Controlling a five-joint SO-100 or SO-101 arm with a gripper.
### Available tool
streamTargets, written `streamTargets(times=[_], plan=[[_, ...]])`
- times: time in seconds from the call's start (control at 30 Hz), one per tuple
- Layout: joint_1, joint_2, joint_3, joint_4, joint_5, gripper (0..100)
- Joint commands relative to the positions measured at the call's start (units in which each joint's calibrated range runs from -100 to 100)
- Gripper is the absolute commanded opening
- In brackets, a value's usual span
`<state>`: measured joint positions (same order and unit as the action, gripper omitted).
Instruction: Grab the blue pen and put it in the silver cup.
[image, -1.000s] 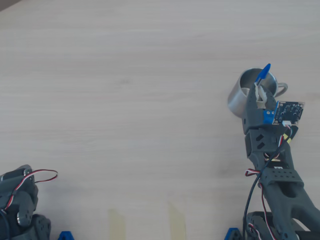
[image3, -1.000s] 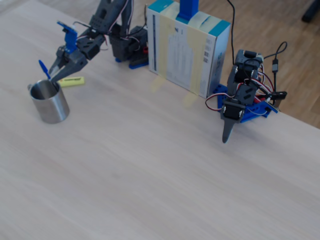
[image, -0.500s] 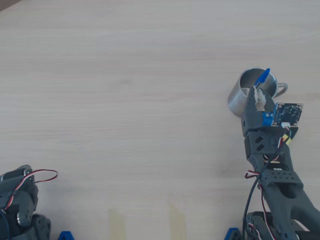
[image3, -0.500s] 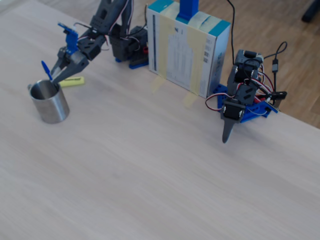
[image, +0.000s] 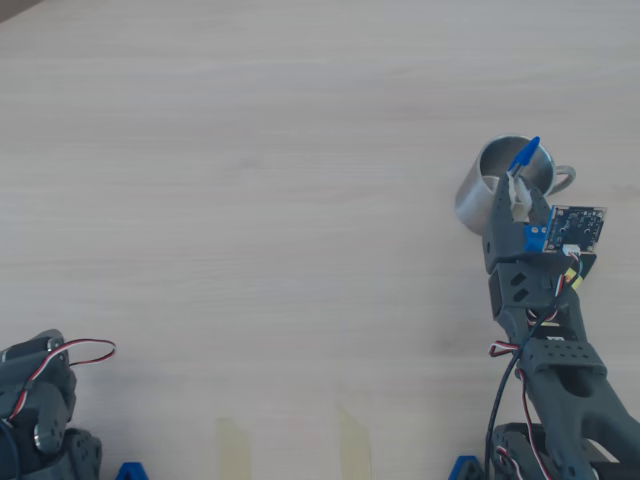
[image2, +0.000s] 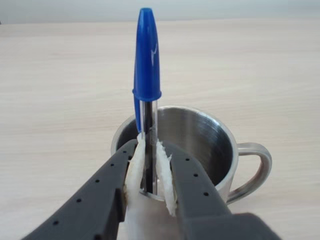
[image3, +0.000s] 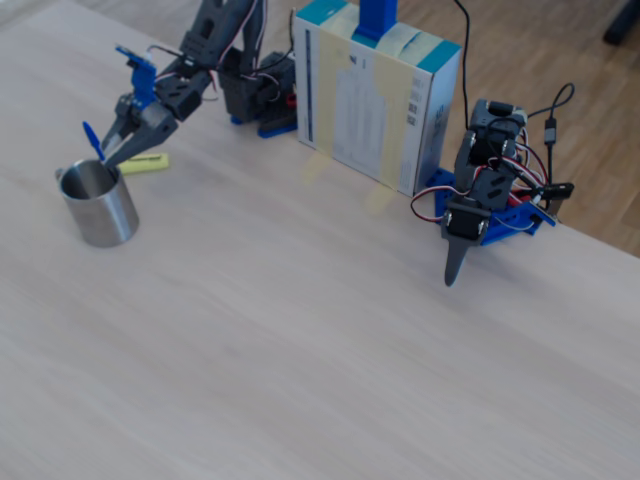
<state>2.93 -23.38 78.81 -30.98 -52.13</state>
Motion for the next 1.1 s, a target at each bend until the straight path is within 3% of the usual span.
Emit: streamTargets(times=[0.0,1.07], plan=[[-0.7,-1.0,0.6,0.0,0.2,2],[-0.7,-1.1,0.6,-0.6,-0.1,3]])
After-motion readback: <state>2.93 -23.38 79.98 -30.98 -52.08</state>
